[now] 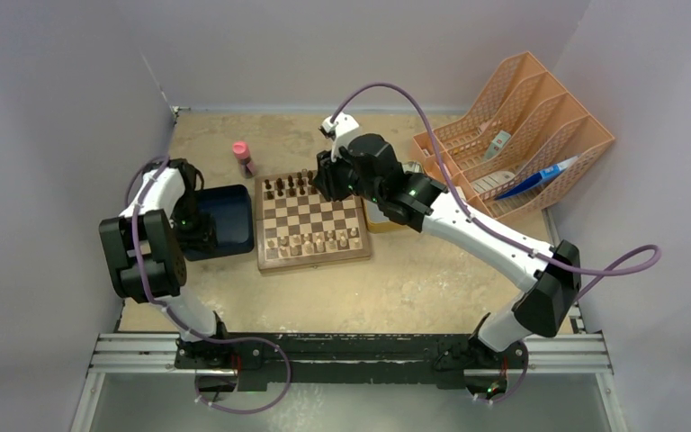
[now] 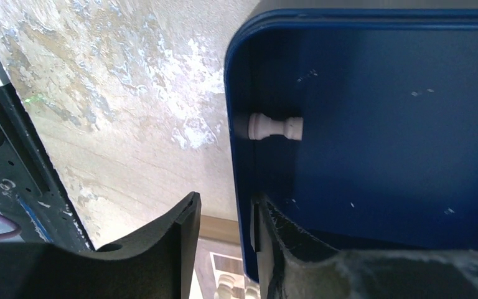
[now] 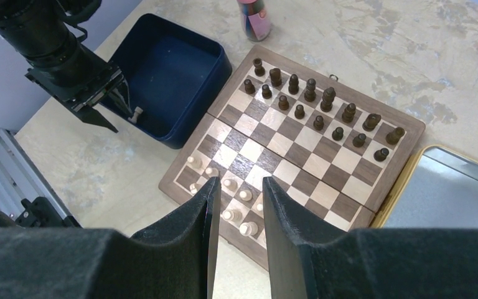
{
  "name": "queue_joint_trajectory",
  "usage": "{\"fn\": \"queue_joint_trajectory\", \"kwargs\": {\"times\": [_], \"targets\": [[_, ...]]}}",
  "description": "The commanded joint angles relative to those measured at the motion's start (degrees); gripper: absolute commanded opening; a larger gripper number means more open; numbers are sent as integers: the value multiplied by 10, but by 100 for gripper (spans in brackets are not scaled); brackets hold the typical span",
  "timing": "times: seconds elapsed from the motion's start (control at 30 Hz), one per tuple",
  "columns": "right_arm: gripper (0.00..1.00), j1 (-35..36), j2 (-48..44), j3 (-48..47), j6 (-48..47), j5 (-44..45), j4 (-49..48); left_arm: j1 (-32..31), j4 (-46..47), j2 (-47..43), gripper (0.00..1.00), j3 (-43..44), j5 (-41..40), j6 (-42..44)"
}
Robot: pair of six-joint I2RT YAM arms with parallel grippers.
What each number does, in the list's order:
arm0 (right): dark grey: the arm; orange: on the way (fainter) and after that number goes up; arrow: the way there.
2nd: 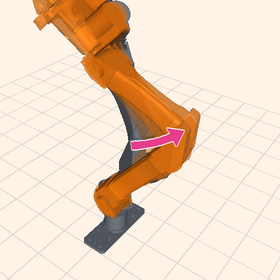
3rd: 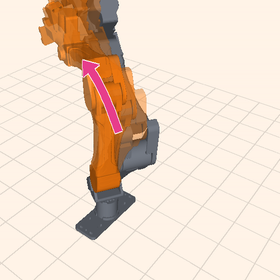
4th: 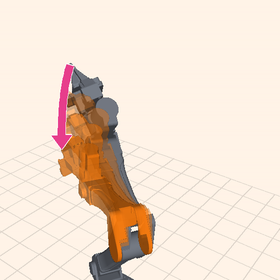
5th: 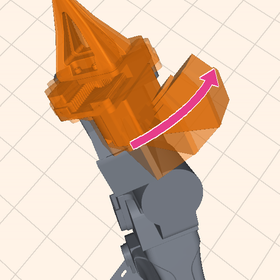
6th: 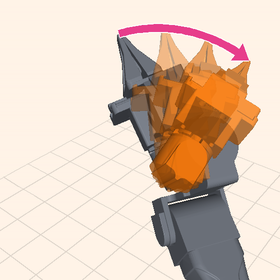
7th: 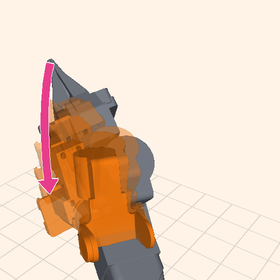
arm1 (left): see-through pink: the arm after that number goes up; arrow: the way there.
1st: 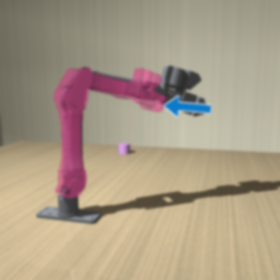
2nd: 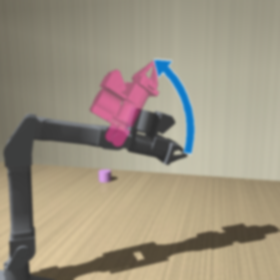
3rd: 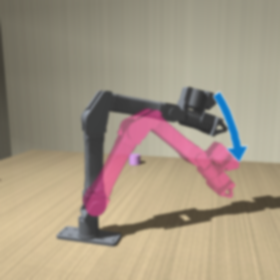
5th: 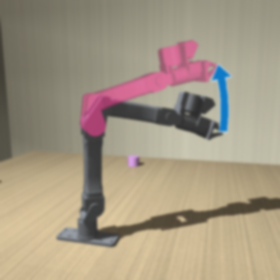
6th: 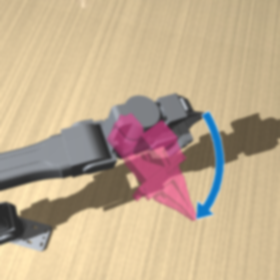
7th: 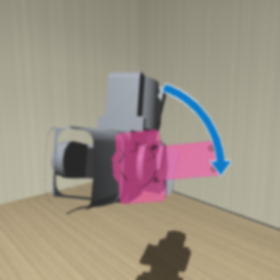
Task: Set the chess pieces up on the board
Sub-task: Adjust the storage box at the center of the board.
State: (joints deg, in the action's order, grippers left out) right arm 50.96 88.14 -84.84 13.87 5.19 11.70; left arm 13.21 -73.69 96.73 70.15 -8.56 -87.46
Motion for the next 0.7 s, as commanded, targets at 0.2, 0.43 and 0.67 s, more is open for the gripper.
{"fn": "queue_joint_trajectory", "kwargs": {"times": [0.2,0.43,0.67], "targets": [[33,2,40,-48,-1,-10,-1,20,28,23,13,-12,-25,8],[33,2,58,-71,-1,-10,9,46,26,35,0,23,-82,38],[33,2,55,-70,-1,-10,13,55,42,28,0,49,-195,171]]}}
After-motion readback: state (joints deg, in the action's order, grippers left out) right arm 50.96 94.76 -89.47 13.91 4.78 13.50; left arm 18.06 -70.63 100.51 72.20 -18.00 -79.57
